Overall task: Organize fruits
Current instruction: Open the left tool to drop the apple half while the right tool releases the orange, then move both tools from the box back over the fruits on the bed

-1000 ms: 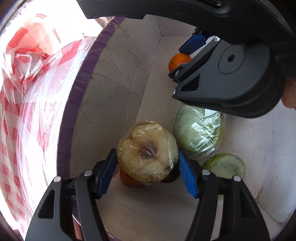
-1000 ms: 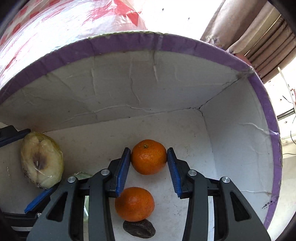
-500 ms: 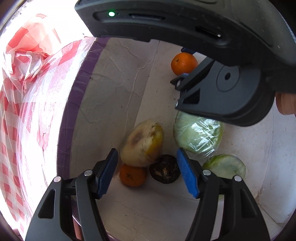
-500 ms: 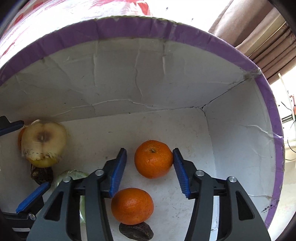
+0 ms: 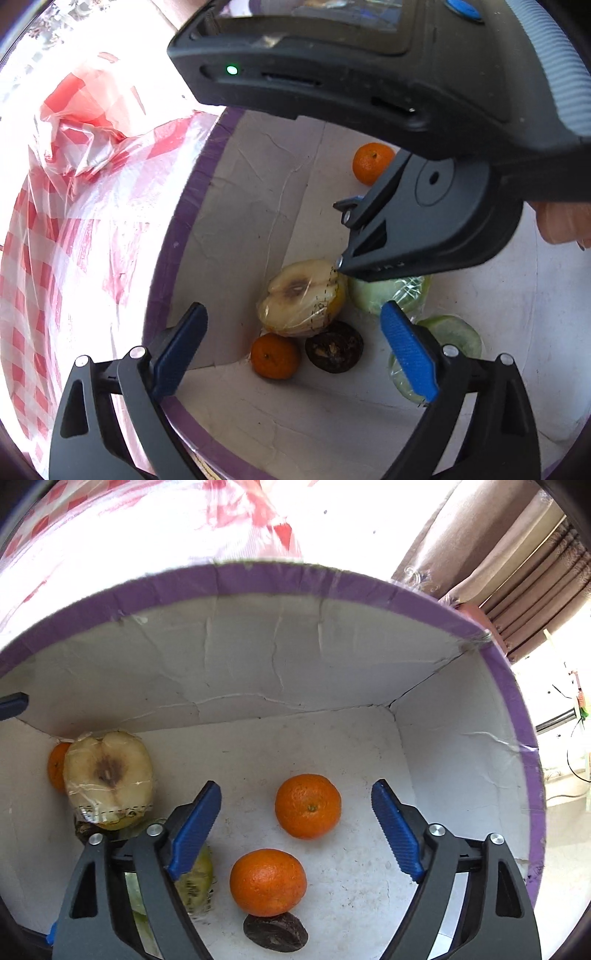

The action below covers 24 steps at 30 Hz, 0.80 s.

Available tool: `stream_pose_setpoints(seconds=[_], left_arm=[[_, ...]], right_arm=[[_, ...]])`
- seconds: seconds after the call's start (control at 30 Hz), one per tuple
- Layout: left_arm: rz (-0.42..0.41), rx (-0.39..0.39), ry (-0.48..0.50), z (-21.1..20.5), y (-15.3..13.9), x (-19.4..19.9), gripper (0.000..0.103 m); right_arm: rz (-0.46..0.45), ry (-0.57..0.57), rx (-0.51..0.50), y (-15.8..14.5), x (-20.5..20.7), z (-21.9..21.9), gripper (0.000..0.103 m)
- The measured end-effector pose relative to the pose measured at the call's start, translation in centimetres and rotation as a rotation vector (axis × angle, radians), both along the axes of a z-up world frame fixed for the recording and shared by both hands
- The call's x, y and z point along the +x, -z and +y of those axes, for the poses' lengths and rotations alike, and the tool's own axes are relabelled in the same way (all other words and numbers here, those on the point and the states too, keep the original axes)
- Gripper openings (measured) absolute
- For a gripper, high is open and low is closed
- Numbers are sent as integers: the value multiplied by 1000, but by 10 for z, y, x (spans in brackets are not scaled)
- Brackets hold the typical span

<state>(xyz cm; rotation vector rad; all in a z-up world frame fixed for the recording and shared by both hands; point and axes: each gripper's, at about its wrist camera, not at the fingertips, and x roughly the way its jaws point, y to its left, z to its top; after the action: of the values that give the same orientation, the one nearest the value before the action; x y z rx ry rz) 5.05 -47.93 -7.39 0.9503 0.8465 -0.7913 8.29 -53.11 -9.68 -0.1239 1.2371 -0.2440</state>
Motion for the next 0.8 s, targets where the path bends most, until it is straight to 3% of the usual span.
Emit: stream_pose_setpoints(seconds=[0.43,0.8], left_arm=[[-19,-169,-16,43,-44,-9,95],[-44,-355,-92,87,-83,-11,95]], right_arm=[[-181,30,-78,-67,-29,24,86],[-324,73,-11,-101,-42,28,86]])
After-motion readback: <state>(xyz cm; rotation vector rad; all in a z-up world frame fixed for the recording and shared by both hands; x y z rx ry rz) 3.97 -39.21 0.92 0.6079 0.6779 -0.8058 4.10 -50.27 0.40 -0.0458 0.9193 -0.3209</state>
